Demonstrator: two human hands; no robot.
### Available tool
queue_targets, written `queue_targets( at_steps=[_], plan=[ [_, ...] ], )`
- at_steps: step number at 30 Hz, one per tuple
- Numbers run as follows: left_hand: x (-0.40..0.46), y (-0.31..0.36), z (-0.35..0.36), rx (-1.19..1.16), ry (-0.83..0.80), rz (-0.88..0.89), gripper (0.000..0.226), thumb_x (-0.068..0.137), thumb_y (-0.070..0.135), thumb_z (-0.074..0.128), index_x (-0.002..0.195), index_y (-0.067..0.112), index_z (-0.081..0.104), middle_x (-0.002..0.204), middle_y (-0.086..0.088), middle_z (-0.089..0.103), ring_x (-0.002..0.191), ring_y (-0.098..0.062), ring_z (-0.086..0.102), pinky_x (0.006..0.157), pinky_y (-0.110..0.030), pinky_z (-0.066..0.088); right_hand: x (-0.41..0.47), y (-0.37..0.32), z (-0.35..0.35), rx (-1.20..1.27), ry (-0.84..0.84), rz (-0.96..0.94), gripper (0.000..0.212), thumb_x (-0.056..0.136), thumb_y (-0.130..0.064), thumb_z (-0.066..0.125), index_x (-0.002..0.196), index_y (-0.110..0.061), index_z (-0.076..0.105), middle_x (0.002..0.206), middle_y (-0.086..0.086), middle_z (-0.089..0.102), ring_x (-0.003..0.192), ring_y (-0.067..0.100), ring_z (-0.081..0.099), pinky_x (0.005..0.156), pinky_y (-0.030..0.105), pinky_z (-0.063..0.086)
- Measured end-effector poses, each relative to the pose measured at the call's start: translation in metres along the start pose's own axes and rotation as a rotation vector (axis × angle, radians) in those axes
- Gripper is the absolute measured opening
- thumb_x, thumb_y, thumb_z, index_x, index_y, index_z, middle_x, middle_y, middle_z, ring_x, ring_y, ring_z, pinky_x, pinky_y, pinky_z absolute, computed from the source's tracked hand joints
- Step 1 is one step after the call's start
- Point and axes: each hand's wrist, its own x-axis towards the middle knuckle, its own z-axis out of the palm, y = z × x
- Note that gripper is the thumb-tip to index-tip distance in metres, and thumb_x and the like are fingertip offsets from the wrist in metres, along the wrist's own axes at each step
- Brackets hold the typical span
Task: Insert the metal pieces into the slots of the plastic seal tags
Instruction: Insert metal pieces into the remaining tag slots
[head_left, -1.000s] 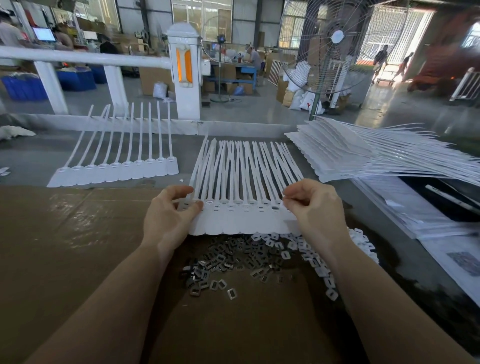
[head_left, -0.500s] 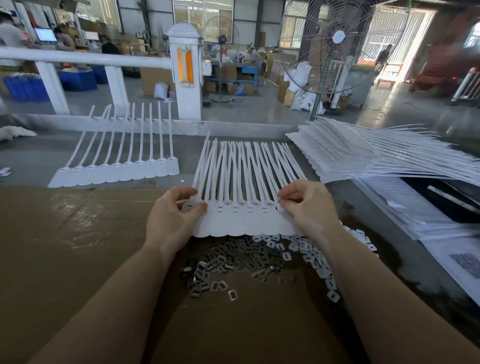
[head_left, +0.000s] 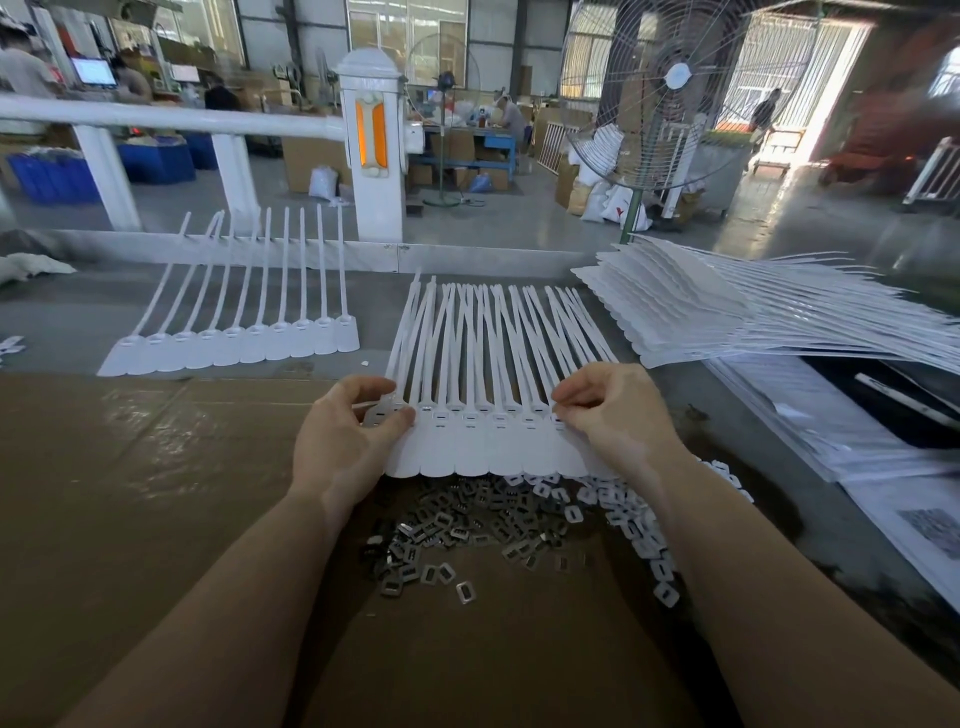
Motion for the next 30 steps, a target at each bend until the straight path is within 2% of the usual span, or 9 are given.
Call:
queue_targets(
  at_steps=[7,12,16,19,21,24,27,30],
  plan=[
    [-0.001,0.001,0.000,0.007,-0.002,0.009,0.027,0.079,0.024,0.074,0.102,0.030,0.060,0.103,0.010,0.060,0.102,-0.013,0.056,0.094,-0.037,0.047,0.001,-0.003,0.001,-0.010,-0.007,0.055,0.022,0.077,0.003,0.069,0.076,-0.019,0.067,0.071,-0.006,0.064,0.067,0.005,0.058,0.063,0.012,0.045],
    [-0.001,0.002,0.000,0.019,0.001,0.019,0.027,0.079,0.023,0.074,0.101,0.029,0.060,0.105,0.008,0.061,0.103,-0.014,0.056,0.094,-0.038,0.046,0.006,-0.006,0.003,0.022,-0.036,0.165,0.029,0.076,0.005,0.068,0.069,-0.023,0.066,0.076,-0.004,0.065,0.079,0.011,0.062,0.079,0.026,0.051],
    [-0.001,0.001,-0.001,0.013,0.001,0.023,0.027,0.079,0.023,0.074,0.102,0.028,0.061,0.105,0.009,0.060,0.103,-0.012,0.054,0.094,-0.034,0.045,0.000,-0.004,0.004,-0.040,0.002,0.094,0.026,0.080,-0.003,0.068,0.071,-0.027,0.065,0.077,-0.008,0.065,0.076,0.005,0.060,0.076,0.022,0.050],
    [-0.001,0.001,-0.001,-0.001,0.004,0.023,0.027,0.080,0.022,0.074,0.104,0.025,0.062,0.104,0.008,0.060,0.104,-0.012,0.054,0.095,-0.033,0.044,-0.011,-0.005,0.002,-0.104,0.029,0.013,0.018,0.085,-0.006,0.062,0.084,-0.022,0.069,0.085,-0.007,0.066,0.081,0.006,0.060,0.072,0.015,0.044],
    [-0.001,0.001,-0.001,-0.005,0.000,0.028,0.027,0.081,0.022,0.073,0.105,0.024,0.062,0.103,0.008,0.060,0.104,-0.012,0.053,0.093,-0.030,0.042,-0.023,-0.007,0.000,-0.171,0.069,-0.048,0.016,0.087,-0.007,0.059,0.093,-0.018,0.070,0.091,-0.006,0.065,0.083,0.009,0.061,0.076,0.018,0.045],
    [0.000,0.000,0.000,-0.002,-0.001,0.035,0.025,0.081,0.022,0.073,0.102,0.025,0.061,0.101,0.009,0.059,0.102,-0.010,0.052,0.089,-0.026,0.039,-0.045,-0.010,-0.004,-0.257,0.112,-0.124,0.014,0.087,-0.010,0.061,0.093,-0.019,0.070,0.090,-0.005,0.064,0.083,0.010,0.058,0.078,0.022,0.046],
    [0.000,0.000,0.000,-0.017,-0.008,0.027,0.024,0.081,0.022,0.073,0.101,0.026,0.060,0.101,0.008,0.060,0.102,-0.011,0.052,0.090,-0.027,0.040,-0.065,-0.012,-0.007,-0.343,0.058,-0.148,0.010,0.087,-0.015,0.062,0.091,-0.021,0.069,0.089,-0.005,0.063,0.080,0.009,0.056,0.076,0.021,0.046],
    [0.000,-0.001,0.000,-0.011,-0.006,0.020,0.024,0.081,0.024,0.073,0.101,0.026,0.060,0.104,0.006,0.061,0.103,-0.011,0.053,0.094,-0.031,0.042,-0.078,-0.012,-0.007,-0.451,-0.023,-0.144,0.014,0.089,-0.017,0.058,0.095,-0.026,0.068,0.095,-0.006,0.063,0.088,0.011,0.056,0.082,0.027,0.047]
  ],
)
